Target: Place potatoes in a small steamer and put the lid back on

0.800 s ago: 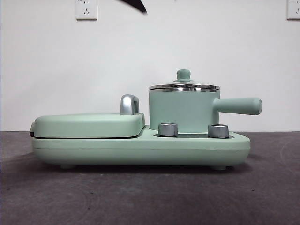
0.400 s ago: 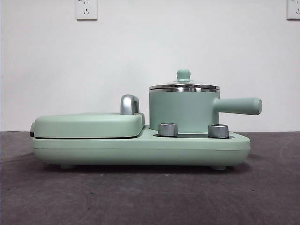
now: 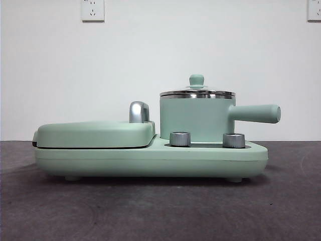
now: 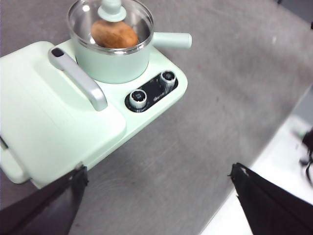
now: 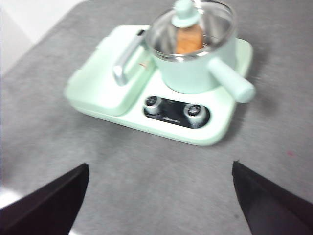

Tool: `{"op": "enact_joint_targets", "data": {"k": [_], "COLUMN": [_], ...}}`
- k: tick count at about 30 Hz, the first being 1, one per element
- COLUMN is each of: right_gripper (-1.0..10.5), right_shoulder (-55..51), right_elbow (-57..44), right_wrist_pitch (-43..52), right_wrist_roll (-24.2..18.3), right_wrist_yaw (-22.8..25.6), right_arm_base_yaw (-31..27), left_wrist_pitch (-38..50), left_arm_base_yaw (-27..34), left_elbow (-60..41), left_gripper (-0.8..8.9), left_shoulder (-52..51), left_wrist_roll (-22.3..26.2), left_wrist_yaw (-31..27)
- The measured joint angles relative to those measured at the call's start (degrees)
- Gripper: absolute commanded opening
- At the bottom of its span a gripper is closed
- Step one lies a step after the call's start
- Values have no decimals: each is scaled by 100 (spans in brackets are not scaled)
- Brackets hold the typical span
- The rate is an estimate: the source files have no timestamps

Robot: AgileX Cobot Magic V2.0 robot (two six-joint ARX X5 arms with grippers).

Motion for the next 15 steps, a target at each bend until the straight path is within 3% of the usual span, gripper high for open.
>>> {"op": "enact_joint_targets", "data": {"k": [6,9,10,12,13,14,15], "right_gripper": [464,464,464,427,292,98,-25], "right_shoulder": [13,22,22,22,22,22,22], "right_elbow": [0,0,0,0,0,0,0], "right_wrist_pitch": [105,105,107,105,105,105,105], "right_wrist_roll": [-162,-184,-184,-186,-184,-181,-186], "right_wrist_yaw": [-595,-743,-791,-804,-802,-802,-802], "right_arm_base_yaw": [0,0,0,0,0,0,0], "left_wrist_pitch": [1338,1416,1353,1217,1187,1191,1196], "left_arm_base_yaw": [0,0,0,0,0,0,0], "left_elbow": [-1611,-2094,-2177,-2247,-2247,-2247,-2247], "left_gripper": [468,458,436,258,37,18,8], "left_shoulder": [-1650,-2011,-2020,-2002,-1985,-1978,-1974], "left_wrist_roll": [-944,-1154,-1182,-1204,-1204,-1200,-1196], "left_wrist_yaw": [2,-4,-4,-7,-4,-4,-9]}}
